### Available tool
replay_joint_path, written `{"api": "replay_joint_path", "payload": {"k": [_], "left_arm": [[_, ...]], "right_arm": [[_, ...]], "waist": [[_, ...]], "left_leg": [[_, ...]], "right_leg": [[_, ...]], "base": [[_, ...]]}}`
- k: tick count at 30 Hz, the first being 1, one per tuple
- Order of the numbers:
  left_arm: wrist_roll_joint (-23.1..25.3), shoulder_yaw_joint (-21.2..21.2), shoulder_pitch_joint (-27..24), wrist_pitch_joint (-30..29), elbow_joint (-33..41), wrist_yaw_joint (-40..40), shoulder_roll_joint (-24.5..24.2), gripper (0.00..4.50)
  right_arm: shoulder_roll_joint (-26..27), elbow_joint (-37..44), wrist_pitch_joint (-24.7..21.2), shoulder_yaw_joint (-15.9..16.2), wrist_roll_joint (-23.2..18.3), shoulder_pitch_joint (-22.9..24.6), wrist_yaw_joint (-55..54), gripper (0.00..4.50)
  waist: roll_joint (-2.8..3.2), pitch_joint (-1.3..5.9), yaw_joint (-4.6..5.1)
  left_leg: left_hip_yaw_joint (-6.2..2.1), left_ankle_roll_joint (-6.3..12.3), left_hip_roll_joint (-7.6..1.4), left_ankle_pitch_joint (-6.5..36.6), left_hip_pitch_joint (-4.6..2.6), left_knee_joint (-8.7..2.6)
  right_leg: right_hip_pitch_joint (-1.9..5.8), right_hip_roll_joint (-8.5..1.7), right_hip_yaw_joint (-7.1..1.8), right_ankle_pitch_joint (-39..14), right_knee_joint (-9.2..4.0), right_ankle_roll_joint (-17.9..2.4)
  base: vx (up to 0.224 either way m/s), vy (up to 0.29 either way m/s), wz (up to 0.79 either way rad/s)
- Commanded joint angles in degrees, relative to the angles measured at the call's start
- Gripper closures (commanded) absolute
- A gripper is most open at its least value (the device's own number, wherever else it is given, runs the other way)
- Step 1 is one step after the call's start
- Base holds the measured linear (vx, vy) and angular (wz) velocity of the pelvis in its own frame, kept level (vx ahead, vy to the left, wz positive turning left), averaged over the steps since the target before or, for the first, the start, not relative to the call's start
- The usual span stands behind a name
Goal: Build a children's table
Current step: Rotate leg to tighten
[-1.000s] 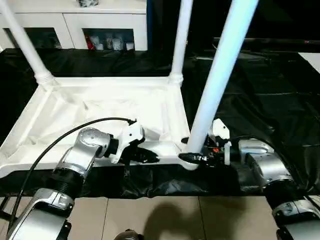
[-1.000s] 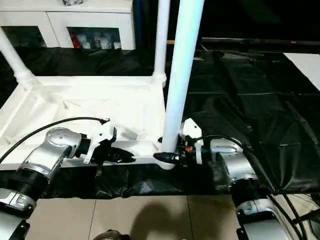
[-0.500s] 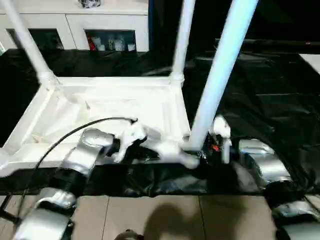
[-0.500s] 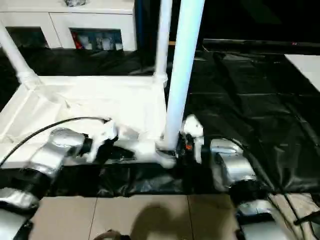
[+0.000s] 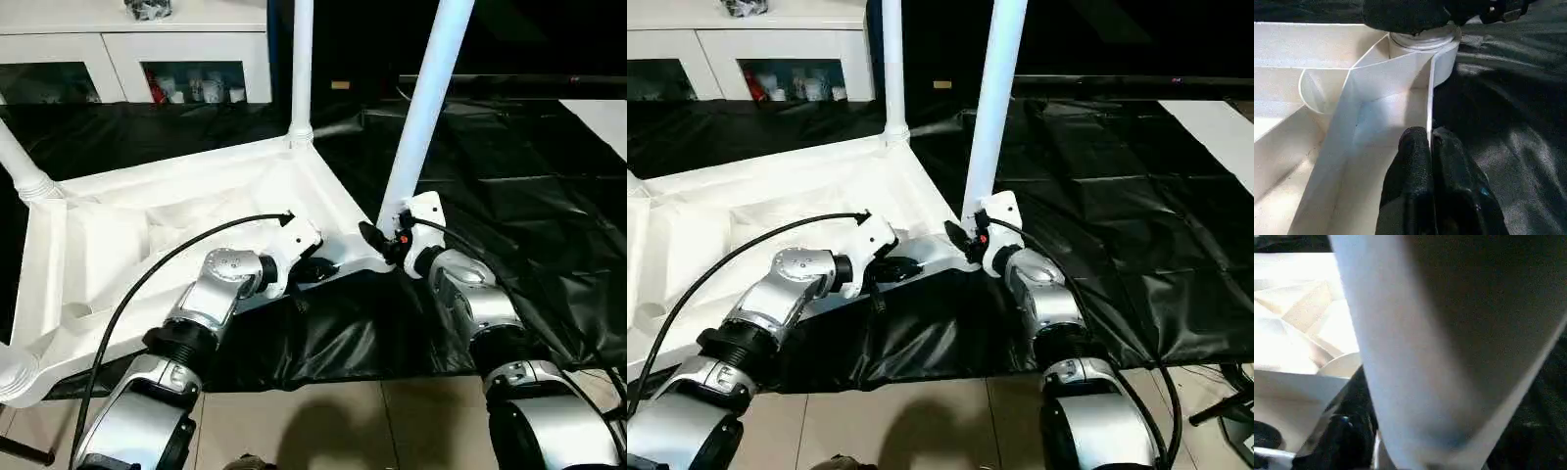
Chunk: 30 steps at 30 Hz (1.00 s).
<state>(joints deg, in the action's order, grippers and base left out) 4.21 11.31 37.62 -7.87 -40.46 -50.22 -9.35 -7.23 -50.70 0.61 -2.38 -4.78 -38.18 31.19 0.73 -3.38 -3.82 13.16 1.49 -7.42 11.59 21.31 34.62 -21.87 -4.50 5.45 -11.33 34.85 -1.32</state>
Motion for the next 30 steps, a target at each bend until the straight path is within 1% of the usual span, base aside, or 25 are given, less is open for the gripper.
{"api": "replay_joint_path", "payload": {"k": [1,2,3,5,6,8,9,11,14,15,17,18,20,22,24,25,29,30], "left_arm": [[-2.59,0.84,1.30,3.31,2.31,-0.63,2.45,4.50],[-2.67,0.96,1.00,3.84,2.64,-1.49,2.14,4.50],[-3.09,1.13,0.42,4.52,3.34,-3.39,1.62,4.50],[-3.47,1.14,-0.10,4.93,3.85,-5.16,1.24,4.50],[-3.71,1.17,-0.36,4.97,4.19,-6.27,0.82,4.50],[-3.94,1.23,-0.58,4.89,4.50,-7.46,0.24,4.50],[-4.17,1.28,-0.70,4.86,4.56,-8.87,-0.51,4.50],[-4.33,1.27,-0.72,4.86,4.45,-9.89,-1.09,4.50],[-4.64,1.00,-0.46,4.82,3.60,-12.52,-2.57,4.50],[-4.66,1.00,-0.45,4.80,3.56,-12.78,-2.70,4.50],[-4.70,1.00,-0.38,4.88,3.10,-14.86,-3.87,4.50],[-4.66,0.96,-0.30,5.09,2.71,-15.77,-4.47,4.50],[-4.59,0.86,-0.14,5.30,2.08,-17.21,-5.36,4.50],[-4.54,0.77,0.22,5.65,1.23,-18.34,-6.26,4.50],[-4.53,0.73,0.60,6.03,0.49,-18.93,-6.87,4.50],[-4.59,0.66,0.78,6.09,0.23,-19.16,-7.04,4.50],[-4.67,0.41,1.13,6.04,-0.10,-19.76,-7.26,4.50],[-4.71,0.36,1.14,5.99,-0.09,-19.92,-7.25,4.50]], "right_arm": [[4.62,-2.59,-2.68,4.17,-0.21,1.62,6.42,1.49],[4.18,-2.69,-2.26,4.28,-0.01,1.59,6.52,1.49],[3.26,-2.78,-1.56,4.60,0.43,1.61,6.99,1.23],[2.46,-3.51,-0.55,4.64,1.05,1.38,7.96,1.23],[1.52,-2.92,0.29,5.26,1.24,1.92,10.84,1.23],[0.21,-1.46,1.07,6.34,1.23,3.00,14.81,1.23],[-1.19,0.46,1.31,7.33,0.70,4.27,19.27,1.23],[-2.16,1.69,1.46,7.94,0.35,5.05,22.04,1.23],[-4.43,4.86,1.08,9.04,-0.92,6.73,29.46,1.23],[-4.60,5.10,1.00,9.12,-1.04,6.83,29.95,1.53],[-5.95,6.68,0.46,9.79,-1.65,7.56,34.11,1.58],[-6.75,7.45,0.16,10.35,-1.81,7.95,36.28,1.68],[-8.09,8.64,-0.23,11.38,-1.87,8.60,39.73,1.88],[-9.77,9.92,-0.47,12.97,-1.01,9.41,42.79,1.98],[-10.68,10.50,-0.43,13.98,0.20,9.90,43.94,2.18],[-10.82,10.70,-0.47,14.12,0.39,10.03,44.31,2.18],[-10.89,11.55,-1.62,14.31,-0.23,10.24,45.64,2.46],[-10.92,11.69,-1.81,14.46,-0.35,10.27,46.03,2.48]], "waist": [[-0.62,3.21,-0.11],[-0.57,3.20,-0.09],[-0.55,3.27,-0.03],[-0.47,3.30,0.11],[-0.52,3.31,0.13],[-0.54,3.27,0.01],[-0.57,3.22,-0.37],[-0.52,3.26,-0.60],[-0.44,3.20,-1.15],[-0.39,3.23,-1.39],[-0.39,3.25,-1.51],[-0.47,3.14,-1.57],[-0.47,3.18,-1.75],[-0.52,3.16,-1.87],[-0.59,3.18,-2.00],[-0.64,3.10,-2.00],[-0.70,3.10,-2.04],[-0.85,3.10,-2.10]], "left_leg": [[-4.25,-0.06,-7.41,14.18,-1.15,-4.84],[-4.33,-0.01,-7.43,14.19,-1.05,-4.88],[-4.32,-0.12,-7.53,14.11,-1.09,-4.94],[-4.29,-0.30,-7.61,14.15,-1.07,-5.04],[-4.19,-0.15,-7.54,13.77,-1.00,-4.96],[-4.11,0.21,-7.50,13.69,-0.93,-4.84],[-3.94,0.97,-7.54,13.08,-0.89,-4.74],[-3.95,1.30,-7.67,12.61,-0.90,-4.84],[-3.93,0.96,-7.88,13.87,-1.16,-4.93],[-3.96,0.57,-8.02,14.01,-1.24,-5.05],[-3.95,0.40,-7.92,14.28,-1.27,-5.03],[-3.98,0.35,-7.87,14.39,-1.17,-5.07],[-4.00,0.40,-7.92,14.14,-1.14,-4.99],[-4.05,0.54,-7.93,13.80,-1.08,-5.01],[-4.01,0.41,-7.93,14.01,-1.22,-5.03],[-4.06,0.25,-7.93,14.41,-1.16,-5.06],[-4.15,-0.18,-7.97,14.61,-1.24,-5.07],[-4.12,-0.05,-7.94,14.32,-1.24,-5.02]], "right_leg": [[1.51,-7.69,-4.98,-15.46,-5.18,-13.16],[1.56,-7.69,-4.96,-15.75,-5.19,-13.10],[1.55,-7.57,-4.92,-15.36,-5.07,-13.15],[1.55,-7.44,-4.87,-14.29,-4.83,-13.56],[1.67,-7.48,-4.86,-13.03,-4.71,-14.15],[1.78,-7.59,-4.84,-13.03,-4.76,-14.31],[1.84,-7.52,-4.84,-12.92,-4.80,-14.27],[1.85,-7.31,-4.71,-12.92,-4.65,-14.16],[1.64,-7.33,-4.73,-14.56,-4.78,-13.96],[1.52,-7.29,-4.72,-14.12,-4.60,-14.15],[1.57,-7.28,-4.67,-14.16,-4.62,-14.21],[1.62,-7.36,-4.71,-14.57,-4.75,-14.13],[1.64,-7.57,-4.81,-14.74,-4.73,-14.16],[1.65,-7.54,-4.77,-15.03,-4.77,-14.05],[1.54,-7.48,-4.72,-15.26,-4.73,-13.95],[1.52,-7.58,-4.76,-16.17,-4.86,-13.81],[1.48,-7.70,-4.82,-17.58,-4.99,-13.53],[1.47,-7.73,-4.83,-17.92,-5.02,-13.46]], "base": [[0.000,0.000,0.00],[0.000,0.000,0.00],[0.000,0.000,0.00],[0.000,0.000,0.00],[0.000,0.000,0.00],[0.000,0.000,0.00],[0.000,0.000,0.00],[0.000,0.000,0.00],[0.000,0.000,0.00],[0.000,0.000,0.00],[0.000,0.000,0.00],[0.000,0.000,0.00],[0.000,0.000,0.00],[0.000,0.000,0.00],[0.000,0.000,0.00],[0.000,0.000,0.00],[0.000,0.000,0.00],[0.000,0.000,0.00]]}}
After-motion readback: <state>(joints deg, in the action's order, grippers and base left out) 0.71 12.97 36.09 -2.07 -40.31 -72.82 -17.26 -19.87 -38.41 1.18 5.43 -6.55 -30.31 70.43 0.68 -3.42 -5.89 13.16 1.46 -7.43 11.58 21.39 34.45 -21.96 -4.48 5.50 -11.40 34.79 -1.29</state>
